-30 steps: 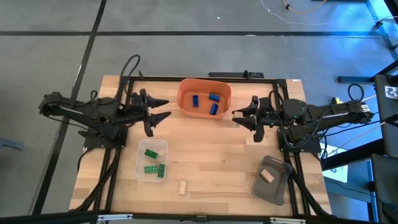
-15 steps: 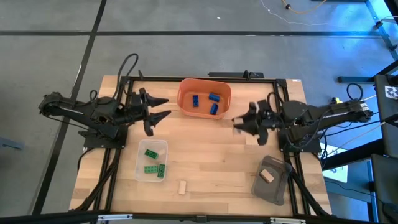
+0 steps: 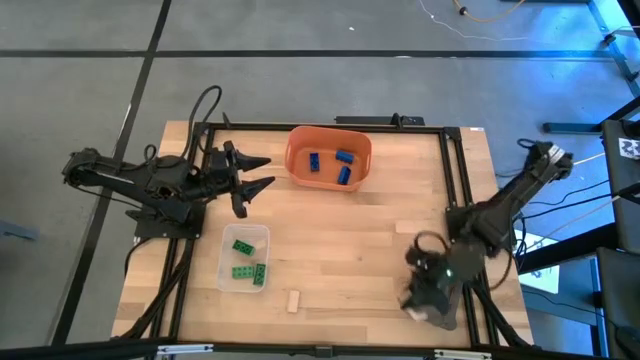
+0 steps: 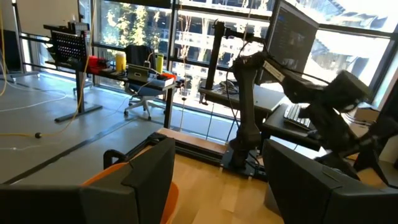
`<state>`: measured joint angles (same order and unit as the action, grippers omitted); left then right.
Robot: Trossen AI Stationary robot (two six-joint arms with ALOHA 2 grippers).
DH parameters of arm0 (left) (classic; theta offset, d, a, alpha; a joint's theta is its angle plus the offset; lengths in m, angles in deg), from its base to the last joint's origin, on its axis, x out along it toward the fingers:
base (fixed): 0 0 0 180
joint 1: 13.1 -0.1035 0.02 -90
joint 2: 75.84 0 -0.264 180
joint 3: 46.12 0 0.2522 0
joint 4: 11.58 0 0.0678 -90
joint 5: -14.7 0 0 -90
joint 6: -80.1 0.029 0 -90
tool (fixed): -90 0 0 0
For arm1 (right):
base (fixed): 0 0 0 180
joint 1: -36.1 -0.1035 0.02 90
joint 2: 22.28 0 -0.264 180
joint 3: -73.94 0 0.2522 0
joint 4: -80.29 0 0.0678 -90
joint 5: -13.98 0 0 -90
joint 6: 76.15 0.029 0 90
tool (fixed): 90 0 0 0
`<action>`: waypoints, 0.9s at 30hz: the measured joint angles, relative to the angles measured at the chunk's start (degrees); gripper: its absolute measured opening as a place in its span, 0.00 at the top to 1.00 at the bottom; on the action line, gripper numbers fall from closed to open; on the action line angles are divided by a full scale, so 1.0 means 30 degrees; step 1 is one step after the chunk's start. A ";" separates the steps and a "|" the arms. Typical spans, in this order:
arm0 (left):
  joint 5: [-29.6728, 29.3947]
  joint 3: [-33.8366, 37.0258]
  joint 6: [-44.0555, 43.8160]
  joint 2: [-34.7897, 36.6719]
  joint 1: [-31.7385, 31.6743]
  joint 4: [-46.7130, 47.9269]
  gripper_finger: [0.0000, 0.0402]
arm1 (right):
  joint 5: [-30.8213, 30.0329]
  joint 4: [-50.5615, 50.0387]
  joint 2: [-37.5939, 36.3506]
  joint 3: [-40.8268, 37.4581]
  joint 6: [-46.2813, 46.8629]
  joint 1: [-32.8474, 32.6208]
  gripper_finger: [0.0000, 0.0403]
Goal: Sort & place blocks by color
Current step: Put the top brown block into the black bin
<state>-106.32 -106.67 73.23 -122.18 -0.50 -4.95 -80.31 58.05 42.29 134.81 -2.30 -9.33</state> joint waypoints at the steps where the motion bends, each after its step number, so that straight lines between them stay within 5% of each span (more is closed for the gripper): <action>1: -0.0007 0.0000 0.0000 0.0000 0.0000 0.0000 0.41 | 0.0023 -0.0342 0.0223 0.0000 0.1132 -0.0665 0.67; 11: -0.0007 0.0000 0.0000 -0.0007 0.0000 0.0000 0.41 | -0.0432 -0.5315 0.1963 0.0000 1.0038 -0.4814 0.67; 27: -0.0123 0.0000 0.0000 -0.0007 0.0000 -0.0007 0.41 | -0.1408 -0.8285 0.6483 -0.0007 1.4816 -0.4909 0.67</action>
<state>-106.69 -106.67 73.23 -122.21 -0.50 -4.98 -84.53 33.19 61.73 134.79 42.15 -24.06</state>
